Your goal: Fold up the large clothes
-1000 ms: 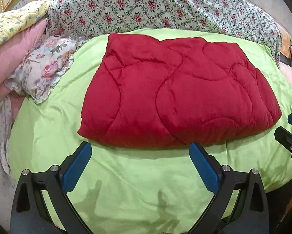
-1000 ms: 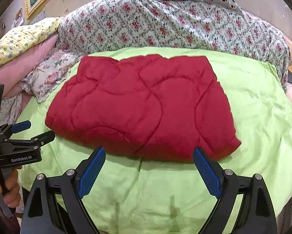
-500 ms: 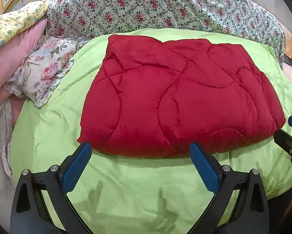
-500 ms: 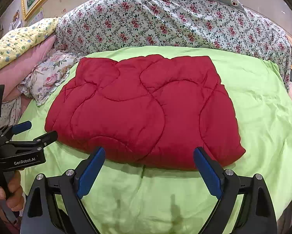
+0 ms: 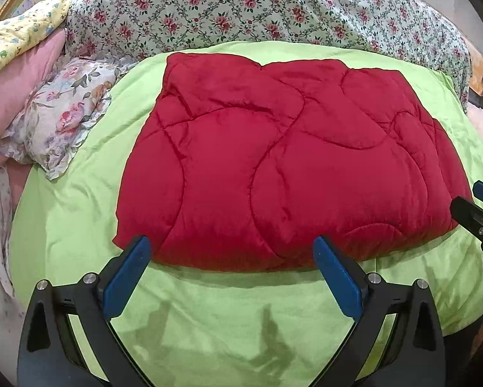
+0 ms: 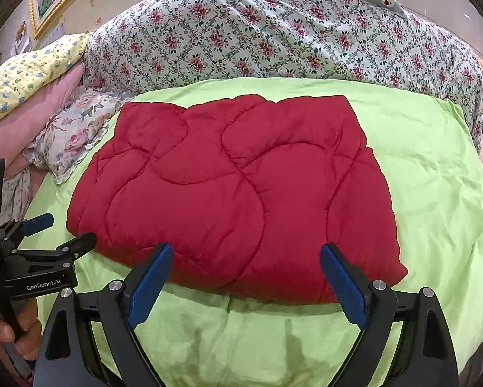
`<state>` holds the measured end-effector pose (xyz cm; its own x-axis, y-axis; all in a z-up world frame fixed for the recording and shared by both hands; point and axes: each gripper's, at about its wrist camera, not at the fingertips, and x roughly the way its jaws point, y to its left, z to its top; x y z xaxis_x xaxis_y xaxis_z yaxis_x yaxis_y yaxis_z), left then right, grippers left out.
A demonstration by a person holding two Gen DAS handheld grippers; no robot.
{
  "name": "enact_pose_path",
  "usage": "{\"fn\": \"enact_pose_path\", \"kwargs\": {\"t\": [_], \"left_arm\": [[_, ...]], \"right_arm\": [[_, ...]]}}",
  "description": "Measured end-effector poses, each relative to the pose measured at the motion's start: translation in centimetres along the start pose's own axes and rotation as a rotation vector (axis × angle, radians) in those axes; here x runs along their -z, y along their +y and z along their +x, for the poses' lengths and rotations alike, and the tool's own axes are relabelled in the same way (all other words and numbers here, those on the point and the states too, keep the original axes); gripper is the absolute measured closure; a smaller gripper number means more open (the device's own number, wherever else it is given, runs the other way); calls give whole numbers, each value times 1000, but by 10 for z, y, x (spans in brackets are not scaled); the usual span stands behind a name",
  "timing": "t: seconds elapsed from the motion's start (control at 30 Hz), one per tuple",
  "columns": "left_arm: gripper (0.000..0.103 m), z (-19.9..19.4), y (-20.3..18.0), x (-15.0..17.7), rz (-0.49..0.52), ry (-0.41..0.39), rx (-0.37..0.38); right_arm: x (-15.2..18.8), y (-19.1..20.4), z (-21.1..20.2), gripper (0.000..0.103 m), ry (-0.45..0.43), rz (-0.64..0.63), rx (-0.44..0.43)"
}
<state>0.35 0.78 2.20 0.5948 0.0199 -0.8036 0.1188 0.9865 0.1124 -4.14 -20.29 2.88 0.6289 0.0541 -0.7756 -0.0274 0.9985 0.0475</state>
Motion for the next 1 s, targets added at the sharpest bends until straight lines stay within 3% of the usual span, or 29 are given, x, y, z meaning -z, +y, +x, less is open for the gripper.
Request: {"fn": "enact_pose_path", "kwargs": {"t": [1.0], "left_arm": [[2, 11, -4, -19, -6, 5, 9]], "right_arm": [[-19, -1, 13, 10, 15, -3, -6]]}}
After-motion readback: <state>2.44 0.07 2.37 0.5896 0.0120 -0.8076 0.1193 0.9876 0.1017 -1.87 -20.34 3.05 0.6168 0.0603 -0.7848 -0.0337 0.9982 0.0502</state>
